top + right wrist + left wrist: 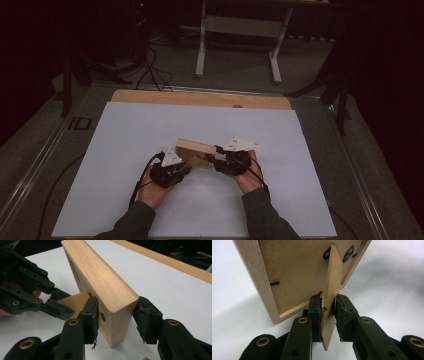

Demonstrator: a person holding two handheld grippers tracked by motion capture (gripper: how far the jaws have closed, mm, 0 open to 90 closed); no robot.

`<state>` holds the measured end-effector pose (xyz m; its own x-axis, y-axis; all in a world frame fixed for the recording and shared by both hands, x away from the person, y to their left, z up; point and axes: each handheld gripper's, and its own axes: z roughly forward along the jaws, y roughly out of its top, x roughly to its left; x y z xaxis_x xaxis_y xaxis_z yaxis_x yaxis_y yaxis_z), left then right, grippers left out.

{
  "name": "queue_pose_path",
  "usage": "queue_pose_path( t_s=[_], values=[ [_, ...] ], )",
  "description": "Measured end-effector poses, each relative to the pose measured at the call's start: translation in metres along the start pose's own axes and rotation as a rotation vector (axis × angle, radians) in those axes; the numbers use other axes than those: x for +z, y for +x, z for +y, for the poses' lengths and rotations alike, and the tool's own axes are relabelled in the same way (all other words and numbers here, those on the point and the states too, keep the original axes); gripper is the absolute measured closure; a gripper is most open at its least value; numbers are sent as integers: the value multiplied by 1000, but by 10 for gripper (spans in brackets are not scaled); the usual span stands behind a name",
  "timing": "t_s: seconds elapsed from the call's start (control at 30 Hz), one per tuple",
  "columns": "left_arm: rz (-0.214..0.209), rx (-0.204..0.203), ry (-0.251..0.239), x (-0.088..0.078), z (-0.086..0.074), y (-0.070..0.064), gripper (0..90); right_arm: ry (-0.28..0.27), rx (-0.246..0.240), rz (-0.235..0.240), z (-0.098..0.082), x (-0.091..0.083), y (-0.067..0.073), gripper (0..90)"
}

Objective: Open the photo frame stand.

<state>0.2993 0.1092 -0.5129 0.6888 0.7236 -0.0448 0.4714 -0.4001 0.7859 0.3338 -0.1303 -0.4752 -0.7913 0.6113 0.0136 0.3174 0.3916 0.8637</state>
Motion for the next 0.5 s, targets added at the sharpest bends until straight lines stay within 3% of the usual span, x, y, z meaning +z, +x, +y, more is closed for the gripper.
queue_pose_path(
  t_s=[0.3, 0.5],
  values=[
    [23, 27, 6, 8, -1, 4, 749, 3, -52, -30, 2, 3, 8, 557],
    [52, 28, 15, 11, -2, 5, 790, 10, -51, -19, 2, 5, 10, 581]
  ],
)
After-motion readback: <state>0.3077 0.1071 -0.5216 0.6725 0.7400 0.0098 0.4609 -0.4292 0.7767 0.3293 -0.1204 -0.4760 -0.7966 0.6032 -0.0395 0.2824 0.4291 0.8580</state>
